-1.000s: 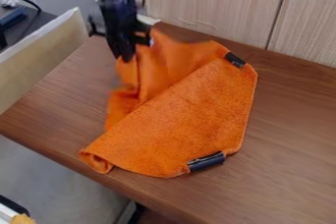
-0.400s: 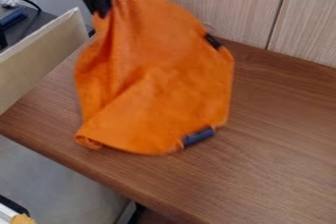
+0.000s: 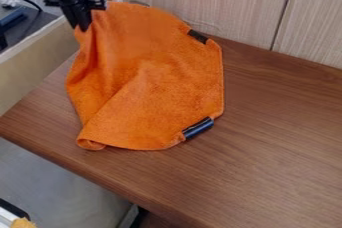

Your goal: Move the cloth to the left of the table

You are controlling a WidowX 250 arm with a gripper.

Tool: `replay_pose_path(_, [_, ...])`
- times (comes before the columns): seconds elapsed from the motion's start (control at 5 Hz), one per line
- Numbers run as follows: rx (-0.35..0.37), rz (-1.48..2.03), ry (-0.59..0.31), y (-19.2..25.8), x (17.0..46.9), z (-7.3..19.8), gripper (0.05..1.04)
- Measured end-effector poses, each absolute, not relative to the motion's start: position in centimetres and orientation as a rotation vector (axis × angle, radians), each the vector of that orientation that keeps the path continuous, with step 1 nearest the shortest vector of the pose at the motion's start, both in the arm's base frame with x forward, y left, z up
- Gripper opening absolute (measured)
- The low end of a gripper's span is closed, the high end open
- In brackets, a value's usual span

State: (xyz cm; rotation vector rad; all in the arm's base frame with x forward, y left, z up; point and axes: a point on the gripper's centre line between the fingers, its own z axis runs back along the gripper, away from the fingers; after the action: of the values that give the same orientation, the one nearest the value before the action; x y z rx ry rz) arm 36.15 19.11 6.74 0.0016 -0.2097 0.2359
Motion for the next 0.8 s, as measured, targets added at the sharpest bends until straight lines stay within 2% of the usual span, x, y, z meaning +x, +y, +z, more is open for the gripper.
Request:
replay_pose_path(0.4, [-0.023,0.301,-0.144,20.3,34.8,4.2,0.089])
replay_pose_path(0.6, [-0.052,0.342,-0.079,20.7,33.0,2.0,0.13])
replay_pose_path(0.8, [-0.069,0.38,-0.073,21.4,32.2,1.8,0.322])
